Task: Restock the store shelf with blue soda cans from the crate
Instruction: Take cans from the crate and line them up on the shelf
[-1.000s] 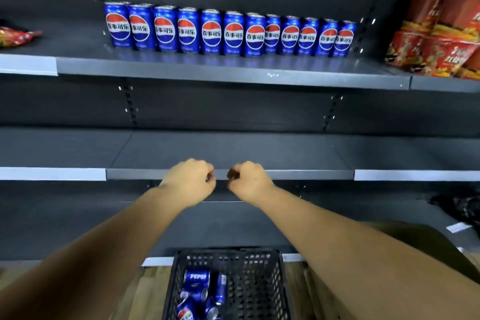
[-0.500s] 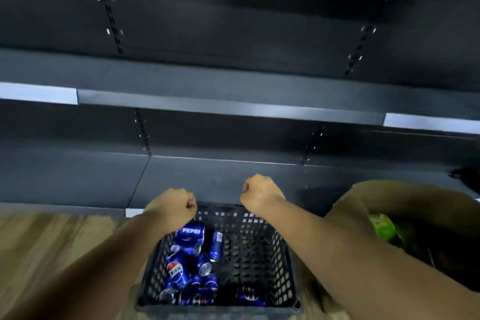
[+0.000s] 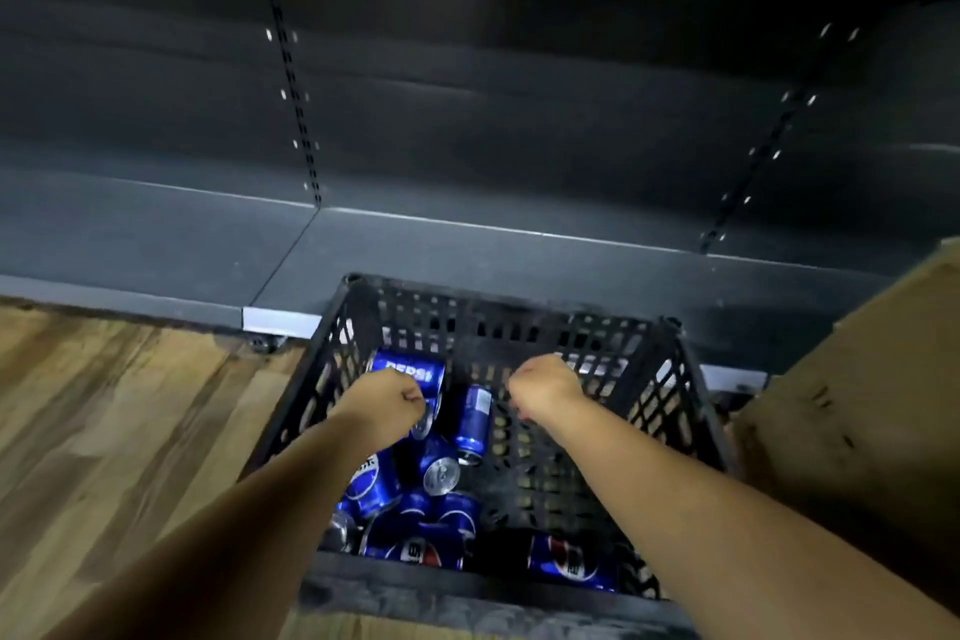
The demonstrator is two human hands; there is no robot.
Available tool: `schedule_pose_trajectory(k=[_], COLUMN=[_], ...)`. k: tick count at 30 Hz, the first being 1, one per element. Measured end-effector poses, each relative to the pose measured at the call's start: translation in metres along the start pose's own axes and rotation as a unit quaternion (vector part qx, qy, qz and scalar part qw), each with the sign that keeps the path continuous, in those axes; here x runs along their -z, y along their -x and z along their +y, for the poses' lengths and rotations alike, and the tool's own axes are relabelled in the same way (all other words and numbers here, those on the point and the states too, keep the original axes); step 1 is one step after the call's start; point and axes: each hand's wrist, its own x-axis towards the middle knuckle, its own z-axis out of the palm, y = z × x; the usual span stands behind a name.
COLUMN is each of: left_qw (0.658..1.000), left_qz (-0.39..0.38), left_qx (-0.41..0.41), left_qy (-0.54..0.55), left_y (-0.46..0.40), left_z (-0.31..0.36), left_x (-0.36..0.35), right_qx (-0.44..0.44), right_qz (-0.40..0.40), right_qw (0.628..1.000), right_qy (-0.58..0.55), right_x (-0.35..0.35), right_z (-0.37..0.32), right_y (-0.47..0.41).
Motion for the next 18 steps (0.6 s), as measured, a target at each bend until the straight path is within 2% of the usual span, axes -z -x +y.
schedule_pose_trajectory(k=[3,7,9,14,18], left_qw=[1.000,0.997,0.994,0.989,0.987], left_qz=[-0.016,-0.021,-0.012,-0.050,0.035], left_qx=[0.001,0.017,0.034,0.113,0.120], left_qy=[0.021,0.068,0.103,0.085,0.098], left_y=[-0.013,-0.027,-0.032,-0.043,-0.058], left_z=[-0.018,-0.037,-0.047,-0.070,-0.081], left_x=[-0.036,-0.065,-0.077,-0.084,-0.071], right_qx=[-0.024,-0.052,-0.049,-0.022,0.015], right_qz=[-0.006,-0.003,-0.005,-0.007,-0.016], right_qw=[0.999,0.997,0.999,0.995,0.992], right_qy=[-0.048,-0.048,-0.006,0.097,0.127], right_x=[-0.033,-0.060,-0.068,-0.082,-0.100], right_z=[0.031,0.062,0.074,0.081,0.066], right_y=[-0.023,-0.042,-0.049,-0.057,-0.060])
